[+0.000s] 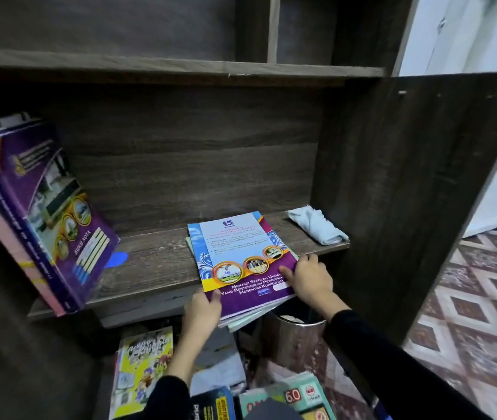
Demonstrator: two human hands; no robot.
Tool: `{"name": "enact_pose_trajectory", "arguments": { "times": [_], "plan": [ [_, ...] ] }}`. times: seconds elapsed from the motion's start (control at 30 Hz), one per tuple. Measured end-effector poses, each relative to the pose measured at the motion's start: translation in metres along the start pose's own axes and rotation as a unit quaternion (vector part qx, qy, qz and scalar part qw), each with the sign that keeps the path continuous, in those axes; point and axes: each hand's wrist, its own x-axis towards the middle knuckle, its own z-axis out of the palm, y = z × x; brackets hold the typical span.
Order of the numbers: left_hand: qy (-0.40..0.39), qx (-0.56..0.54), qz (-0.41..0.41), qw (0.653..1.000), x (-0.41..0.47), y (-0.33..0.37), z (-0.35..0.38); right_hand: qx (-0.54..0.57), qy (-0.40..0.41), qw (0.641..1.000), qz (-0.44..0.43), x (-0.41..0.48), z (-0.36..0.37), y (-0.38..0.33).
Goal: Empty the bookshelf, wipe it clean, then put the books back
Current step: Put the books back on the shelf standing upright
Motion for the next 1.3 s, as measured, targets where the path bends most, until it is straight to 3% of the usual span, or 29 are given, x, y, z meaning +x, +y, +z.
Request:
{"name": "enact_pose_trajectory", "arguments": {
  "times": [0.23,0.33,0.4,0.47,0.53,0.67,0.77,0.93,1.07,1.2,1.3],
  "plan": [
    [0.021,-0.068,0.008,0.997,0.006,-0.01,-0.006,0.058,0.019,0.998,0.028,-0.008,-0.001,-0.009],
    [0.029,-0.073,-0.007,0.997,0.01,-0.014,-0.012,0.166,0.0,0.985,0.05,-0.006,-0.003,-0.012],
    [0.029,-0.096,-0.018,0.995,0.014,-0.019,-0.015,0.306,-0.047,0.946,0.093,-0.004,-0.011,-0.016],
    [0.034,-0.131,-0.032,0.99,0.018,-0.022,-0.019,0.471,-0.14,0.861,0.131,-0.004,-0.021,-0.021],
    [0.041,-0.168,-0.037,0.984,0.019,-0.025,-0.024,0.562,-0.232,0.782,0.138,-0.006,-0.026,-0.024],
    [0.068,-0.203,-0.033,0.976,0.018,-0.027,-0.035,0.607,-0.304,0.726,0.11,-0.016,-0.022,-0.025],
    [0.081,-0.242,-0.016,0.967,0.015,-0.028,-0.042,0.656,-0.279,0.694,0.096,-0.023,-0.019,-0.031],
    [0.084,-0.312,0.027,0.946,0.005,-0.019,-0.061,0.709,-0.202,0.676,0.02,-0.039,-0.032,-0.048],
    [0.151,-0.204,0.056,0.966,0.004,-0.009,-0.099,0.734,-0.167,0.655,-0.063,-0.05,-0.047,-0.072],
    [0.226,-0.181,0.183,0.939,0.003,0.029,-0.16,0.758,-0.135,0.626,-0.127,-0.06,-0.045,-0.114],
    [0.236,-0.149,0.275,0.92,-0.009,0.072,-0.202,0.716,-0.064,0.67,-0.182,-0.067,-0.033,-0.155]
  ]
}}
